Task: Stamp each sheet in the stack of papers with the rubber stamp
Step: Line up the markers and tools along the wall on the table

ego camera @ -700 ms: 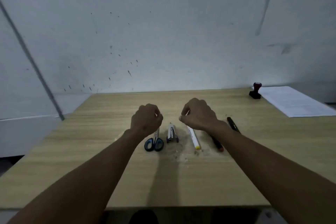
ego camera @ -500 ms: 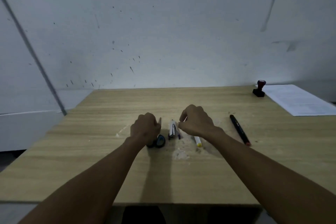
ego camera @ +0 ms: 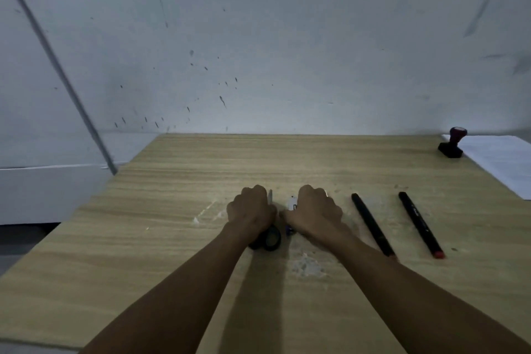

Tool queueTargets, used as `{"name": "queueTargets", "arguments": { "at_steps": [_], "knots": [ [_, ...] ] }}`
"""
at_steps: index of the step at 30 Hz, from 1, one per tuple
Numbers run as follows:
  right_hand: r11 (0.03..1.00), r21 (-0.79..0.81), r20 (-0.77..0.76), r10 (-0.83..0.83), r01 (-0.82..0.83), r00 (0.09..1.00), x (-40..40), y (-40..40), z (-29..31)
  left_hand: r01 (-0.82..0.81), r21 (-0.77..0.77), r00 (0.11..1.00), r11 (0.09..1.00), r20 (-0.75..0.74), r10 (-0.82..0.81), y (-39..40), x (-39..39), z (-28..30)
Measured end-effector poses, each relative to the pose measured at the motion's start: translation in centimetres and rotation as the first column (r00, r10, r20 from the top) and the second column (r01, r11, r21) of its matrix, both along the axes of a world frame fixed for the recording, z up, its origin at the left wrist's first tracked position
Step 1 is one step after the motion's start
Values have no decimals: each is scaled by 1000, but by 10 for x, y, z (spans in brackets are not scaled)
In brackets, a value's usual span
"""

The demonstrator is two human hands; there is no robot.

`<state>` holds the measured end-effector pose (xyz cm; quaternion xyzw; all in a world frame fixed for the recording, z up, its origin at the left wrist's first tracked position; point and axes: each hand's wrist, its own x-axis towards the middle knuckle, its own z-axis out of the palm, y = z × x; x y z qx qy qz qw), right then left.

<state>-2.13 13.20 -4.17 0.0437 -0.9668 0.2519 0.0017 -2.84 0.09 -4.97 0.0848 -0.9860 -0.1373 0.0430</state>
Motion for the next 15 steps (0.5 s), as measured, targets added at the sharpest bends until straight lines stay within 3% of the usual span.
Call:
{"name": "queueTargets", "arguments": {
  "at_steps": [4, 11, 15],
  "knots": [
    [999, 37, -7, -4, 4, 1000, 2, 0, 1, 9, 4, 1000, 1000, -16, -9, -2, -3, 0],
    [999, 31, -53, -20, 21, 998, -10, -14, 2, 11, 210, 993, 978, -120, 15, -23, -19, -4],
    [1000, -5, -69, 11, -11, 998, -24, -28, -3, -5, 245, 988, 969, -149, 43, -50, -28, -6]
  ]
}}
